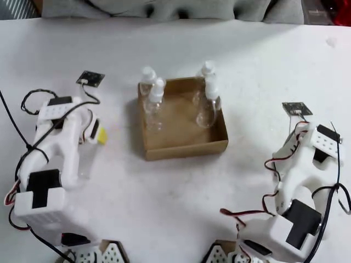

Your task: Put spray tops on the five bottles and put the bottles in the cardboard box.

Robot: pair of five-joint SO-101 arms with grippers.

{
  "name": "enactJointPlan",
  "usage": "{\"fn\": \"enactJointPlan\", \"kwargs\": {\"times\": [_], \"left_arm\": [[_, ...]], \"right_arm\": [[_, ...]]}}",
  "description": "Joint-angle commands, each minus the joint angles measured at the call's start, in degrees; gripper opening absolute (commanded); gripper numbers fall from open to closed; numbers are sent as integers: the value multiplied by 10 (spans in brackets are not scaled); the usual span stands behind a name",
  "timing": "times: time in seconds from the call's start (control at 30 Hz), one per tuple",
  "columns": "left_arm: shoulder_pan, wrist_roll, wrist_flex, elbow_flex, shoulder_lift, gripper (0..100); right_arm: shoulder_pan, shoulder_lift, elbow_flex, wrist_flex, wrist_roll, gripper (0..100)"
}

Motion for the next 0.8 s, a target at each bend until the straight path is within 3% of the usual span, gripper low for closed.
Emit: {"fn": "enactJointPlan", "kwargs": {"times": [0.0,0.17,0.37,0.63,0.77], "left_arm": [[-6,-16,-11,-32,-3,20],[-6,-16,-11,-32,-3,20],[-6,-16,-11,-32,-3,20],[-3,22,-3,-36,-11,20],[-2,51,52,-52,-76,20]], "right_arm": [[-6,24,-4,-39,4,297],[-8,72,-5,-91,-16,253],[-5,52,-19,-92,-18,16],[22,-72,-19,7,-14,16],[30,-147,-16,72,-19,15]]}}
